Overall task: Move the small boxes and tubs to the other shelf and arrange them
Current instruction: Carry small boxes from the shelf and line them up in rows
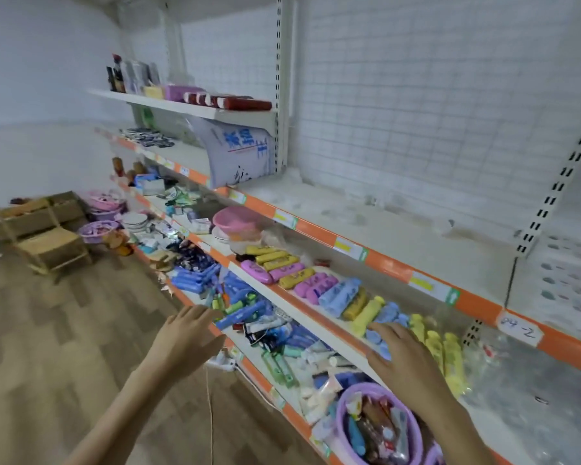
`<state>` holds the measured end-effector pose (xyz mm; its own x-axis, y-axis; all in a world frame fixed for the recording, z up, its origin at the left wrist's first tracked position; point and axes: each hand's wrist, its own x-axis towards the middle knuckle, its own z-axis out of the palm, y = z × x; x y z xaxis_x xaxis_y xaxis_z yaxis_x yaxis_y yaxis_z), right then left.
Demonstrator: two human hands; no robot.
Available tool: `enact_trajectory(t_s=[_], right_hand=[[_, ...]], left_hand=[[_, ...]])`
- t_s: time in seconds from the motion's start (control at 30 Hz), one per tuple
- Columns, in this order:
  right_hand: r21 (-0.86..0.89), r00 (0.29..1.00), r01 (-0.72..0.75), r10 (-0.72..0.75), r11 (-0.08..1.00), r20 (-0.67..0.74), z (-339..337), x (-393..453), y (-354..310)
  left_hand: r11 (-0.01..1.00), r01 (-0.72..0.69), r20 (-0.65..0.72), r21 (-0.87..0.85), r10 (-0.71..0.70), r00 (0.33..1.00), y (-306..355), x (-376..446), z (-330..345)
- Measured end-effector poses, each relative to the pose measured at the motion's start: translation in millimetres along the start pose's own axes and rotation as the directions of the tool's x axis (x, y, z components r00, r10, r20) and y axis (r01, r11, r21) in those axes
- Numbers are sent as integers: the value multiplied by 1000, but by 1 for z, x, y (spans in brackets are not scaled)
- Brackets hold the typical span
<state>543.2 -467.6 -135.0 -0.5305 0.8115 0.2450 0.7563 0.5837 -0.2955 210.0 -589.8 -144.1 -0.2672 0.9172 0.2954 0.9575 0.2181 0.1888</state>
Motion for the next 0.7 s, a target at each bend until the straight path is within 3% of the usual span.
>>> enact_trajectory(t_s=[0.3,0.7], right_hand=[[-17,999,-32,32,999,-5,21,90,-25],[6,991,-44,45,999,-128,-3,276,25]], left_hand=[[995,-39,-18,-93,38,999,-57,83,10],[963,-228,-105,-147,214,971,-47,294,15]])
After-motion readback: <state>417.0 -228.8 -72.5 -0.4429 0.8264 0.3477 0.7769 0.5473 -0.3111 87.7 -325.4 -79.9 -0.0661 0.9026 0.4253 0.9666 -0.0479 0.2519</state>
